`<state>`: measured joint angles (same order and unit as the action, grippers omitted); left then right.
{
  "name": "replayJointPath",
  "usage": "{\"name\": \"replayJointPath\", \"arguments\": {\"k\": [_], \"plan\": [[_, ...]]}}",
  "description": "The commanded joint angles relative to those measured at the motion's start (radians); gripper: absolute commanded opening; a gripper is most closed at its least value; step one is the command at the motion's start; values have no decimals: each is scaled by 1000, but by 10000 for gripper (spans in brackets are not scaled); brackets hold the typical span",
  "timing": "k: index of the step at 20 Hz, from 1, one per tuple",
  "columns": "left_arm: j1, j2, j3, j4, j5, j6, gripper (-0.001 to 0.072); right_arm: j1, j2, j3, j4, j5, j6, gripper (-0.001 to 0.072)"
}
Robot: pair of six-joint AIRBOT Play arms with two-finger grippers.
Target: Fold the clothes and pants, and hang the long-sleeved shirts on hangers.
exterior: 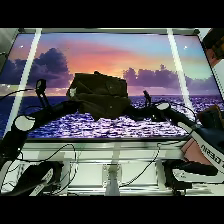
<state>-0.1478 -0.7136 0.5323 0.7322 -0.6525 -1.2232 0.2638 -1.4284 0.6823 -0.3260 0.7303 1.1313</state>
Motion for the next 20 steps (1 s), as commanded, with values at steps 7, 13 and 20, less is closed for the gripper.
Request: {"name": "replayJointPath", "arguments": {"k": [7,13,20], "plan": [[1,2,0,-1,5,0,35,4,-42,275,-299,91,26,37],[2,58,21,-69,27,0,35,4,214,375,-578,178,32,37],[2,294,103,-245,290,0,35,4,631,489,-772,179,138,37]]}}
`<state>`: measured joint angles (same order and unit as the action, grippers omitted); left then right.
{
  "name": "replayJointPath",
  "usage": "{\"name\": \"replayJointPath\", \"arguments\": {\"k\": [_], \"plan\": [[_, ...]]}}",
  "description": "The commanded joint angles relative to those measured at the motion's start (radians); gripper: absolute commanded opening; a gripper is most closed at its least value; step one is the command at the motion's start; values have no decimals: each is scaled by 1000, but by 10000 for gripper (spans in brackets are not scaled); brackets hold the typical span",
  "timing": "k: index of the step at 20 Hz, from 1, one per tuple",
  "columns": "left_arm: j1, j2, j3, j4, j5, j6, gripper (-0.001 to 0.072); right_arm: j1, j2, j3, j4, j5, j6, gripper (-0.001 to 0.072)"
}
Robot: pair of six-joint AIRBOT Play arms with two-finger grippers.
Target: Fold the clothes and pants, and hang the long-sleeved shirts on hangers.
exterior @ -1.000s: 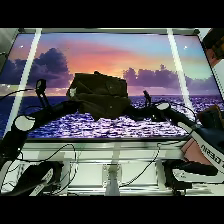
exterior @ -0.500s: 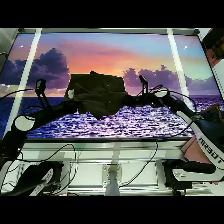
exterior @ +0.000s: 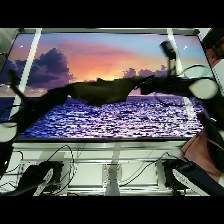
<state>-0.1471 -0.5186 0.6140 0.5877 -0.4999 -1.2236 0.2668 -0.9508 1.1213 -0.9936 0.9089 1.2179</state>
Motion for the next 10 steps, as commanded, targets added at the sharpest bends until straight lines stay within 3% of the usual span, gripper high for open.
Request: {"name": "replayJointPath", "arguments": {"k": [1,4,7,10], "plan": [[1,148,21,-120,170,0,35,1,211,69,-124,2,74,37],[-2,289,21,-128,167,-2,35,1,343,122,-130,93,108,37],[-3,428,21,-172,75,-63,33,1,444,182,-122,255,238,37],[-3,486,21,-177,-86,-259,33,1,489,193,-68,320,338,36]]}}
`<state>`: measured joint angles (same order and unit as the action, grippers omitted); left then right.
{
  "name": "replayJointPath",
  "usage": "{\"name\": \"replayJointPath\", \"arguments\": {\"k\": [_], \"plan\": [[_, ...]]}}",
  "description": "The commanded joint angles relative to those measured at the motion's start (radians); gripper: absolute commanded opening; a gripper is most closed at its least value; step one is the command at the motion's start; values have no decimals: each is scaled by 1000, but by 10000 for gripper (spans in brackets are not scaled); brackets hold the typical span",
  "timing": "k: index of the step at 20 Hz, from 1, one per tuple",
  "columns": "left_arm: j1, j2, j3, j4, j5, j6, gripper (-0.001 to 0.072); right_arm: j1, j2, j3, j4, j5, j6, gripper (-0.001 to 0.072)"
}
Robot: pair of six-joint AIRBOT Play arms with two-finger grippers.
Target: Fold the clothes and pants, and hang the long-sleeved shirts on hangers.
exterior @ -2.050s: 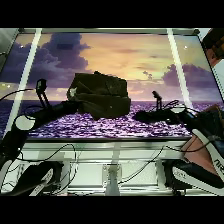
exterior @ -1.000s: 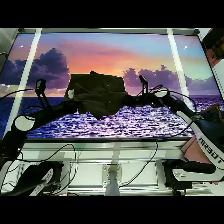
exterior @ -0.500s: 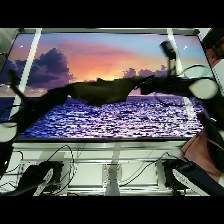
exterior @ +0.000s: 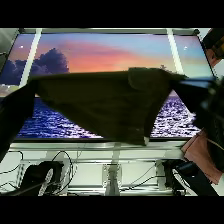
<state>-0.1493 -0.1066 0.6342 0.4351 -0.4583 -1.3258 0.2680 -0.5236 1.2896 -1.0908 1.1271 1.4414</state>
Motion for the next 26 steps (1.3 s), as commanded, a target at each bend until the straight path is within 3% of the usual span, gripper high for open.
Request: {"name": "replayJointPath", "arguments": {"k": [1,3,5,6,8,10,13,16,20,24,25,26], "plan": [[0,68,-1,-16,-187,-220,32,0,52,20,40,132,144,36],[0,22,-3,127,-299,-338,32,0,12,-43,39,153,148,36],[0,-84,-19,396,-338,-450,32,0,-68,-175,11,90,140,36],[0,-164,-32,453,-326,-478,33,0,-125,-240,11,35,137,37],[-6,-348,-39,417,-267,-473,35,0,-259,-330,14,-92,137,37],[-27,-537,-39,291,-122,-400,35,0,-399,-338,14,-193,137,37],[-66,-759,-33,-12,90,-239,35,0,-548,-325,18,-377,137,37],[-84,-900,11,-208,134,-87,35,0,-604,-326,14,-571,137,37],[-88,-992,86,-212,187,-13,36,0,-636,-326,-4,-818,137,37],[-88,-1037,100,-211,217,0,56,-53,-709,-326,-46,-848,147,37],[-88,-1046,100,-211,216,26,244,-81,-733,-326,-37,-844,151,38],[-88,-1050,100,-208,214,55,491,-110,-753,-326,-34,-831,151,78]]}}
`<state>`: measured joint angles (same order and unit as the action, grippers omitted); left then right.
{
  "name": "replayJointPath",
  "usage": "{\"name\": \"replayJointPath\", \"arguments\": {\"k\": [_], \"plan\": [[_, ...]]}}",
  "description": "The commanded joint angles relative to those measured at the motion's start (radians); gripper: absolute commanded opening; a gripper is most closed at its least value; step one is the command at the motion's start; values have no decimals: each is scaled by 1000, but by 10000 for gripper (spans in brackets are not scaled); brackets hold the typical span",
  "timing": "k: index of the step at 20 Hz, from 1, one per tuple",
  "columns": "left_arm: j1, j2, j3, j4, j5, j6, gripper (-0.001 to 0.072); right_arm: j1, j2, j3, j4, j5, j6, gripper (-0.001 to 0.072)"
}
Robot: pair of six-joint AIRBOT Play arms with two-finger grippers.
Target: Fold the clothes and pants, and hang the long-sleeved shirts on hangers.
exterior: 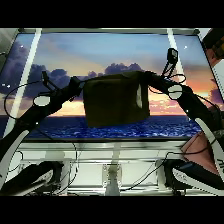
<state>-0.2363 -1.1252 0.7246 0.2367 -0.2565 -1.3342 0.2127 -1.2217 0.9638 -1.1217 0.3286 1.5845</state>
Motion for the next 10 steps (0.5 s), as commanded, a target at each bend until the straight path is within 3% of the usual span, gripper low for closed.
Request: {"name": "replayJointPath", "arguments": {"k": [1,2,6,10], "plan": [[-1,-31,9,-1,9,94,639,-80,-64,0,-1,-21,8,283],[-1,-29,9,-1,-1,137,655,-108,-68,0,-1,-5,8,487],[23,-8,9,2,-142,325,654,-244,-67,22,-3,185,-7,487],[35,-6,9,64,-358,378,654,-335,-96,67,51,479,-254,429]]}}
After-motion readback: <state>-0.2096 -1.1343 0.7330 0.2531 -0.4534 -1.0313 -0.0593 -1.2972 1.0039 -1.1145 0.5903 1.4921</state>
